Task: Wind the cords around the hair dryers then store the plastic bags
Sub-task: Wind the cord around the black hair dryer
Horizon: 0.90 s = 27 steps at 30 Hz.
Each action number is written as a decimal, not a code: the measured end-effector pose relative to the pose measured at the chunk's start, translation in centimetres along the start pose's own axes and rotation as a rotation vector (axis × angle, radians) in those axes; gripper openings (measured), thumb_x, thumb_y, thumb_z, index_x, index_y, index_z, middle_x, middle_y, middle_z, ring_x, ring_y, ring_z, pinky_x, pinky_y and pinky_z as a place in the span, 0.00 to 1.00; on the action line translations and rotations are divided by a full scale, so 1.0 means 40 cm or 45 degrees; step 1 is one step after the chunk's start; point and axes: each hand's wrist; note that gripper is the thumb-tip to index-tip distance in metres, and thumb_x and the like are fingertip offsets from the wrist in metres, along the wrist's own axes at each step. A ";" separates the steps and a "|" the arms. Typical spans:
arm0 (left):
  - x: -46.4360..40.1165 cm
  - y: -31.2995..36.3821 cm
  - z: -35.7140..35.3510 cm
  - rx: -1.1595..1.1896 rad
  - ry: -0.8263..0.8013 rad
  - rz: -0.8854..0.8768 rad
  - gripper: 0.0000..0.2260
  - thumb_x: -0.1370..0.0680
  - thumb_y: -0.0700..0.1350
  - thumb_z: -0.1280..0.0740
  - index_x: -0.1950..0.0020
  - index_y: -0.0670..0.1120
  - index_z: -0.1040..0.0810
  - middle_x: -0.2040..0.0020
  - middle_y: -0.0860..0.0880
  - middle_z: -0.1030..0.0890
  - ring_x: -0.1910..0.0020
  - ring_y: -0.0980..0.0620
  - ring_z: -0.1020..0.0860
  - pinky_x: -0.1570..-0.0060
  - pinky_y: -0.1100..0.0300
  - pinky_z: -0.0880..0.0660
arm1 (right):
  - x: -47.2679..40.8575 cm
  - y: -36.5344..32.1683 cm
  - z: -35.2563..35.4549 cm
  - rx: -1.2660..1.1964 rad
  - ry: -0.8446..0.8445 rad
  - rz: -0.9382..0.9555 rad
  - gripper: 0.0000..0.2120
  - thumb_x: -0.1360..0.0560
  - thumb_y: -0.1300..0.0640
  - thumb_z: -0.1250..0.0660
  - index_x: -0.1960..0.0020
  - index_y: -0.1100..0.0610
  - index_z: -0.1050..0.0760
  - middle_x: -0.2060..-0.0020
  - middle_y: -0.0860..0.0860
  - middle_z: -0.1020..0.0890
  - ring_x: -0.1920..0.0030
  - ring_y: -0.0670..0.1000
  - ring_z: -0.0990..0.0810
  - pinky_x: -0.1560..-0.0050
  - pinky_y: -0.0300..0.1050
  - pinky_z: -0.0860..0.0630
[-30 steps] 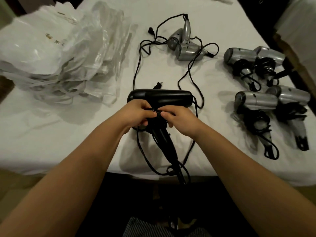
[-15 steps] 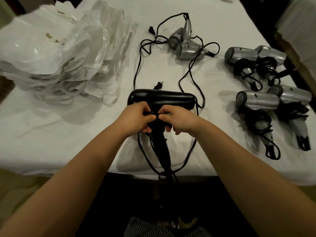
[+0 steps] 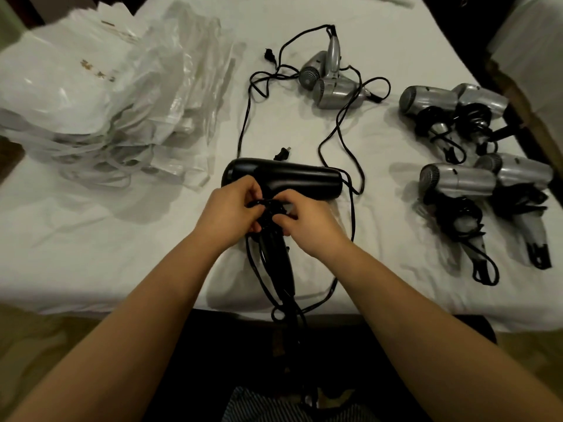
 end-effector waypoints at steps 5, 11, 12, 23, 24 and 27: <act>0.037 -0.003 -0.034 -0.035 0.150 -0.049 0.05 0.24 0.42 0.33 0.58 0.51 0.26 0.63 0.54 0.21 0.64 0.55 0.21 0.60 0.62 0.25 | 0.000 -0.016 -0.028 0.220 0.244 -0.020 0.12 0.22 0.52 0.39 0.41 0.56 0.30 0.54 0.55 0.19 0.52 0.57 0.21 0.55 0.51 0.24; -0.001 -0.010 -0.030 0.176 0.107 0.220 0.10 0.22 0.46 0.35 0.63 0.47 0.20 0.64 0.50 0.20 0.61 0.51 0.23 0.62 0.61 0.30 | 0.010 0.001 -0.046 0.395 0.293 0.023 0.10 0.21 0.52 0.42 0.42 0.56 0.32 0.52 0.53 0.20 0.52 0.54 0.23 0.62 0.46 0.32; -0.008 -0.005 -0.032 0.153 0.068 0.261 0.11 0.23 0.48 0.34 0.61 0.45 0.19 0.63 0.47 0.19 0.60 0.50 0.22 0.63 0.61 0.29 | 0.011 0.005 -0.048 0.401 0.285 0.034 0.11 0.21 0.52 0.42 0.41 0.56 0.32 0.51 0.53 0.20 0.52 0.54 0.23 0.61 0.47 0.30; -0.049 0.043 -0.062 0.079 0.118 0.297 0.11 0.22 0.50 0.35 0.62 0.46 0.26 0.64 0.50 0.24 0.60 0.51 0.24 0.56 0.56 0.28 | 0.009 0.002 -0.056 0.100 0.337 0.060 0.17 0.23 0.56 0.38 0.35 0.54 0.33 0.46 0.56 0.25 0.49 0.55 0.24 0.51 0.51 0.24; -0.045 0.044 -0.068 -0.016 0.125 0.252 0.10 0.21 0.50 0.36 0.58 0.46 0.27 0.62 0.51 0.25 0.59 0.52 0.26 0.57 0.58 0.30 | 0.022 0.005 -0.070 0.041 0.299 -0.010 0.23 0.24 0.55 0.36 0.31 0.52 0.37 0.41 0.56 0.29 0.46 0.55 0.25 0.48 0.51 0.24; -0.030 0.038 -0.086 -0.196 0.129 0.144 0.09 0.21 0.51 0.37 0.51 0.45 0.29 0.58 0.52 0.27 0.59 0.54 0.29 0.59 0.62 0.35 | 0.052 0.008 -0.107 -0.036 0.180 -0.214 0.38 0.26 0.53 0.33 0.25 0.50 0.52 0.34 0.55 0.38 0.43 0.57 0.27 0.44 0.54 0.25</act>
Point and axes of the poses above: each hand's wrist, its own x-axis away from the middle knuckle, its own z-axis out of the back of the hand, y = z × x
